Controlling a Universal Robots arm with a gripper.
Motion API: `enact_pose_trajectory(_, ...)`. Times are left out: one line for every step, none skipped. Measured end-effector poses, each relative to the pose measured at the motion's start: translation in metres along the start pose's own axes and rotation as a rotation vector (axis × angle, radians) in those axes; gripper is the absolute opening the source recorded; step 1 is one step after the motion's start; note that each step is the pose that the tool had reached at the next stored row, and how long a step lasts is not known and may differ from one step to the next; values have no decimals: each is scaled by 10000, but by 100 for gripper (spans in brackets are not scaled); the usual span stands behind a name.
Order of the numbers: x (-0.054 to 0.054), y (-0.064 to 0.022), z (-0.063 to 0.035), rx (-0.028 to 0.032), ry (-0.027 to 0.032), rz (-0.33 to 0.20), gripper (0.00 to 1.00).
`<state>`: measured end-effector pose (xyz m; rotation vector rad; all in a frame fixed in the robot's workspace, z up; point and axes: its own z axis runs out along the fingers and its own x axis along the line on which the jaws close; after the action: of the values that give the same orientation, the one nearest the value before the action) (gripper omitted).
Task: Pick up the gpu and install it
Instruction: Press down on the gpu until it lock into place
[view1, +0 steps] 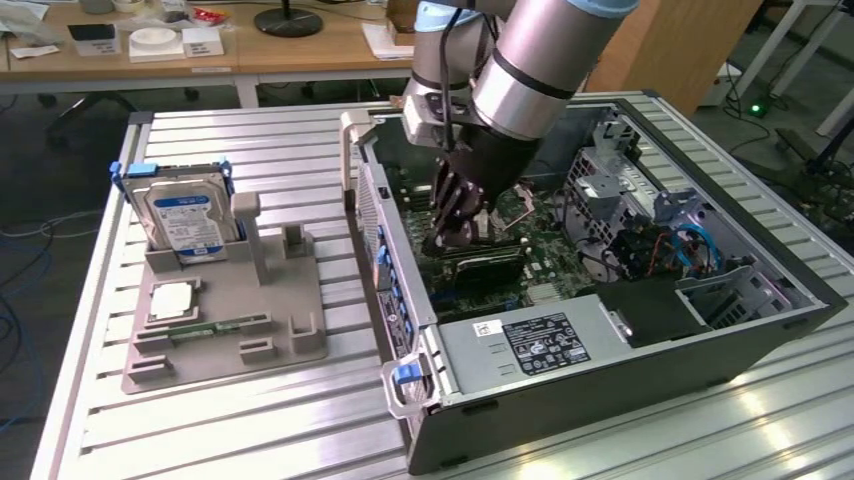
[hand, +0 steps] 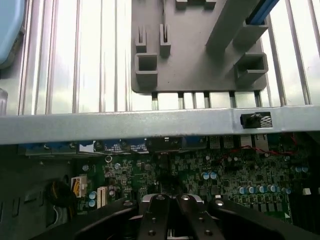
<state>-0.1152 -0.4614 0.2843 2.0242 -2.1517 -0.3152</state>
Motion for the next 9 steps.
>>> enact_pose_trajectory(-1,-9,-9,-116,-2,2,11)
enact_pose_trajectory(-1,-16,-21,-220,0,4,11)
enact_pose_trajectory(-2,-22,-34,-327,5,7,11)
enact_pose_trajectory(-3,-29,-45,-446,10,11,11)
enact_pose_trajectory(-4,-35,-52,-592,16,16,11)
enact_pose_trajectory(-4,-36,-57,-762,26,23,11)
enact_pose_trajectory(-4,-36,-61,-931,35,30,11)
enact_pose_trajectory(-5,-37,-62,-1108,46,37,11)
enact_pose_trajectory(-5,-37,-62,-1257,54,42,11)
